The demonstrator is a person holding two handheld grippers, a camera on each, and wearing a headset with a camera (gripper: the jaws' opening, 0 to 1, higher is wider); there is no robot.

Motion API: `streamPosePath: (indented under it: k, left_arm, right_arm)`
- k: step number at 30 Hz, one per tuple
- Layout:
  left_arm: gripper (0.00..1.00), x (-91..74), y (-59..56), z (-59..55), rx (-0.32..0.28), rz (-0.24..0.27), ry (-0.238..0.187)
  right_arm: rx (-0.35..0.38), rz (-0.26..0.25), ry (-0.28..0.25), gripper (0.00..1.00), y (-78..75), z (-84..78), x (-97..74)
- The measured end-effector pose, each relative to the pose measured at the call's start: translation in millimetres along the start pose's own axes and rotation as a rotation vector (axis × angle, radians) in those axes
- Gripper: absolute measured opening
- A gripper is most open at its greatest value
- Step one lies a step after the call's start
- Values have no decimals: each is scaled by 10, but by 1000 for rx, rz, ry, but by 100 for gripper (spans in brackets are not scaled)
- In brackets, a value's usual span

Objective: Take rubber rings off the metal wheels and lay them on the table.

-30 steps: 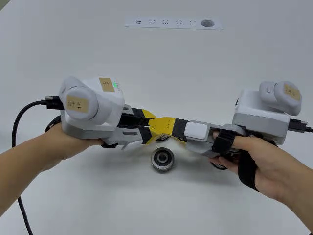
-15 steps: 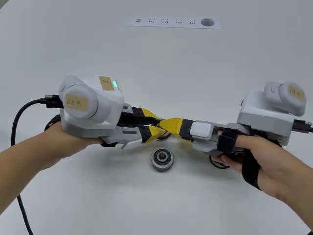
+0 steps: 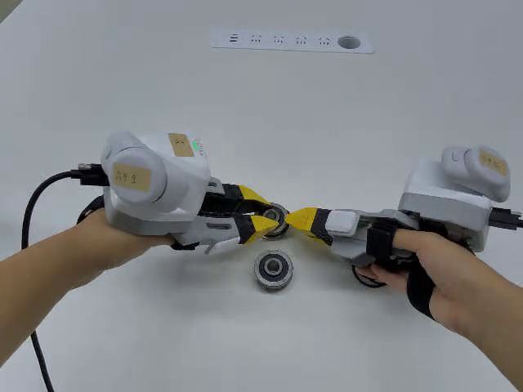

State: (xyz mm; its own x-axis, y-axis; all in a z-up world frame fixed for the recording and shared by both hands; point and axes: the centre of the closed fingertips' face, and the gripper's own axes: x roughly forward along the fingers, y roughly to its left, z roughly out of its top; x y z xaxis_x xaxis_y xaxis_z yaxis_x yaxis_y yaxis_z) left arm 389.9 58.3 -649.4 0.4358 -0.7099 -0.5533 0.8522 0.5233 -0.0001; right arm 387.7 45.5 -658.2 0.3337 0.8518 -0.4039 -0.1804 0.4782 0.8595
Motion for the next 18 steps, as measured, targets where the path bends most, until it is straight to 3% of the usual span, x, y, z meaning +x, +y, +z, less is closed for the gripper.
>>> streamPosePath:
  k: [18]
  left_arm:
    - [13, -13, -22, -1, 16, 4, 2]
  right_arm:
    - [12, -51, 5, 1, -2, -10, -23]
